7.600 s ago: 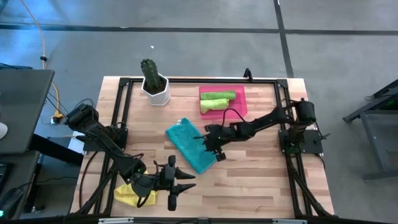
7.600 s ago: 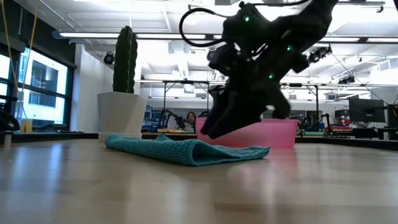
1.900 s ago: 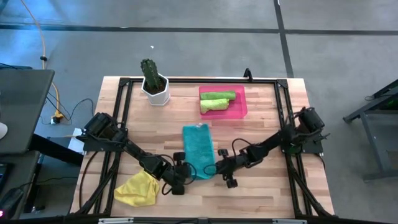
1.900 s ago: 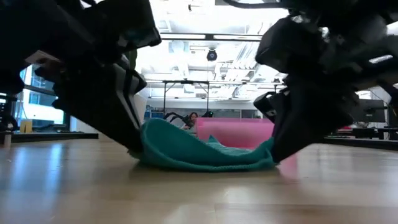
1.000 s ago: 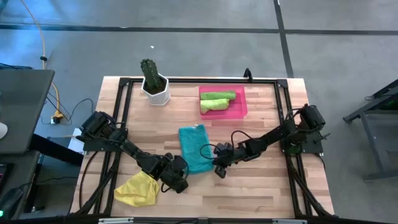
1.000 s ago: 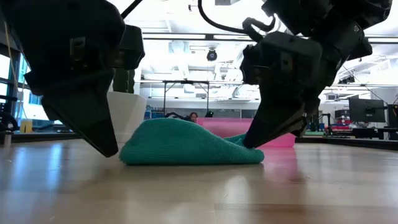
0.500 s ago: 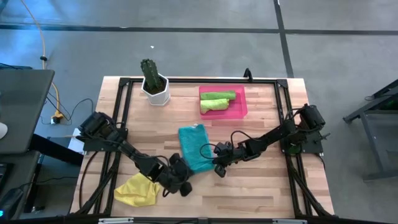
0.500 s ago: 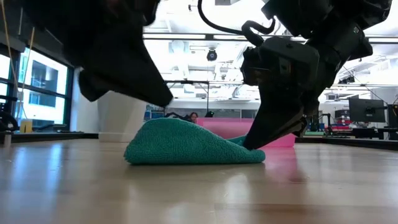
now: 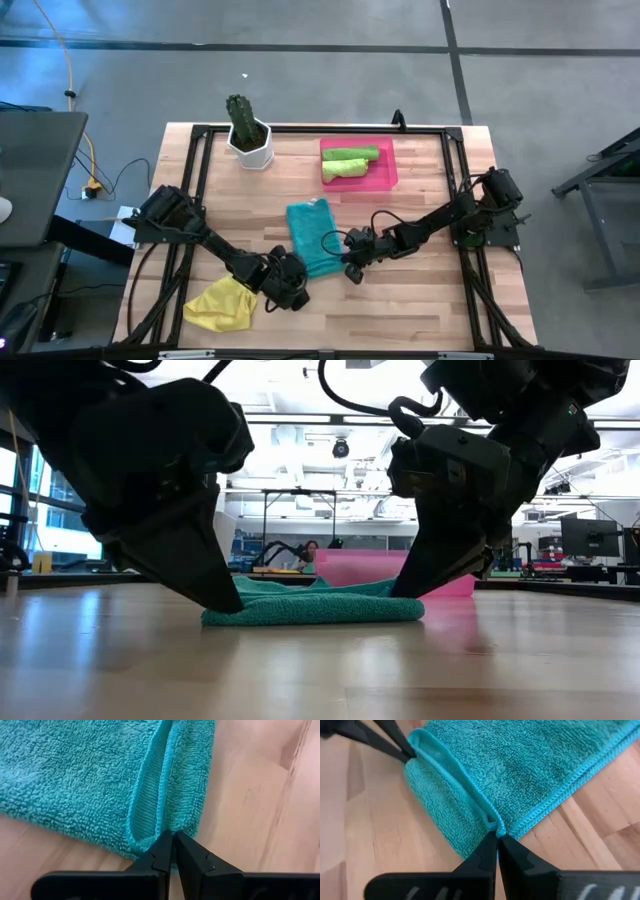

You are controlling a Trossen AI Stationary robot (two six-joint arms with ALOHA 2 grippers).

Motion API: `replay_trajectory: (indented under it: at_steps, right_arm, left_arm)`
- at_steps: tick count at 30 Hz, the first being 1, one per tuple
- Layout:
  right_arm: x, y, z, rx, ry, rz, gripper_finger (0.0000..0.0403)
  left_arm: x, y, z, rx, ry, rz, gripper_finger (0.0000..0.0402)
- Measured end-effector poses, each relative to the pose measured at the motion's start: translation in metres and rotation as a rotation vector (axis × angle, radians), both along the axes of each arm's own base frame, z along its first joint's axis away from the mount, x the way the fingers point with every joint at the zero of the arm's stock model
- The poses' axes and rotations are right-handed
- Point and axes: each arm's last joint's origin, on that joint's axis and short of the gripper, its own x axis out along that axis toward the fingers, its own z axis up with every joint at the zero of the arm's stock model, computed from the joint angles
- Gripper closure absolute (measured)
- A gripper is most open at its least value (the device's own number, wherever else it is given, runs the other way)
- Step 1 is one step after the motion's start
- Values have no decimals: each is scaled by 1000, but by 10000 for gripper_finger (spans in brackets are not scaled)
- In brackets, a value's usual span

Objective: Roll microfiber towels into tight, uniform cylinder then place into a basket
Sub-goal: Roll the blue microfiber cloth

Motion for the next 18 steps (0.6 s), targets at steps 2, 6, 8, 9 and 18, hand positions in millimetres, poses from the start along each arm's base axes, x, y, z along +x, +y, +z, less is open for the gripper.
replay_trajectory:
  at_steps: [2, 6, 8, 9, 18]
  right_arm:
    - [0, 0, 0, -26, -2, 30, 402]
    - [0, 0, 0, -77, -6, 106, 380]
    - [-1, 0, 2, -106, -11, 148, 357]
    - [-1, 0, 5, -121, -19, 176, 344]
    - [-16, 8, 59, -240, -194, 510, 287]
  left_arm:
    - [0, 0, -1, -3, 1, 9, 383]
    - [0, 0, -1, -2, 3, 7, 383]
    - [0, 0, -1, -3, 4, 6, 383]
    - [0, 0, -1, -3, 5, 6, 383]
    - [0, 1, -1, -8, 3, 10, 383]
